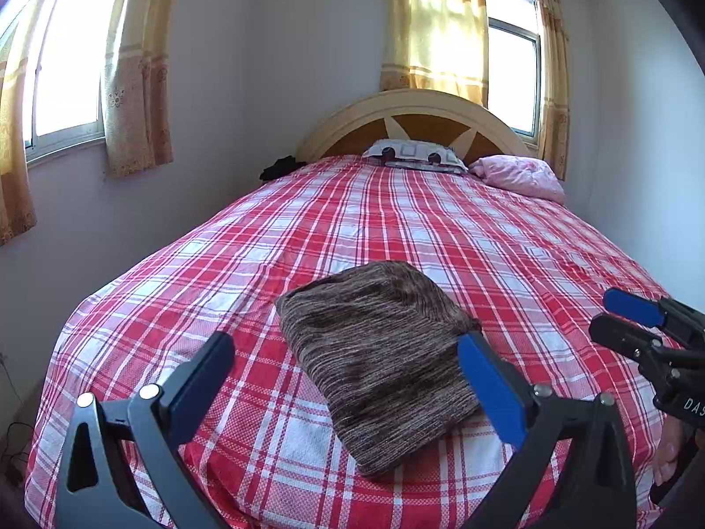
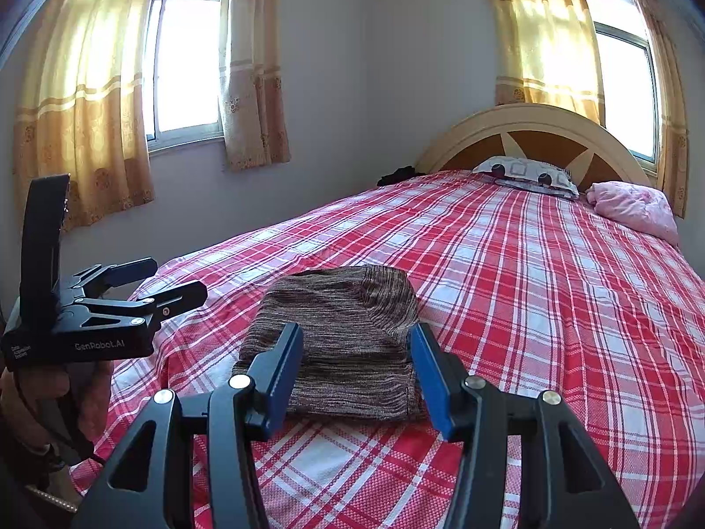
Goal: Fold small clothes
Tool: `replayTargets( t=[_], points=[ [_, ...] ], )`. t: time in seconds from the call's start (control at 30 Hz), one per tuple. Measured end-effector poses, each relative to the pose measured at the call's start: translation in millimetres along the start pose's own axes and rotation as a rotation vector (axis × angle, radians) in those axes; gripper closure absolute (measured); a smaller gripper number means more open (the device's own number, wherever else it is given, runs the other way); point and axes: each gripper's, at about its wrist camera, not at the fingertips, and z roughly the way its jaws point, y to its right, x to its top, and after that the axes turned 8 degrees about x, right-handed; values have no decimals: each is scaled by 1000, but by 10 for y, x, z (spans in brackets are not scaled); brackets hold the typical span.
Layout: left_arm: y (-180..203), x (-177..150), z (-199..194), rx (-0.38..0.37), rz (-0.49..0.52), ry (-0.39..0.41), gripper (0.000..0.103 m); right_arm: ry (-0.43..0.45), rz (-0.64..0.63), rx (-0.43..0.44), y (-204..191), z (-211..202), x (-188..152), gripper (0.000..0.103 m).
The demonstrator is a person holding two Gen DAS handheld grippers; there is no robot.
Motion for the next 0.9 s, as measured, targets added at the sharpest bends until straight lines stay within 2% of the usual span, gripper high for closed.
replayTargets(
  t=[0.9],
  points=[
    [-18, 30, -30, 0, -12, -1, 0, 30, 1, 4, -59, -106, 41, 50]
  ],
)
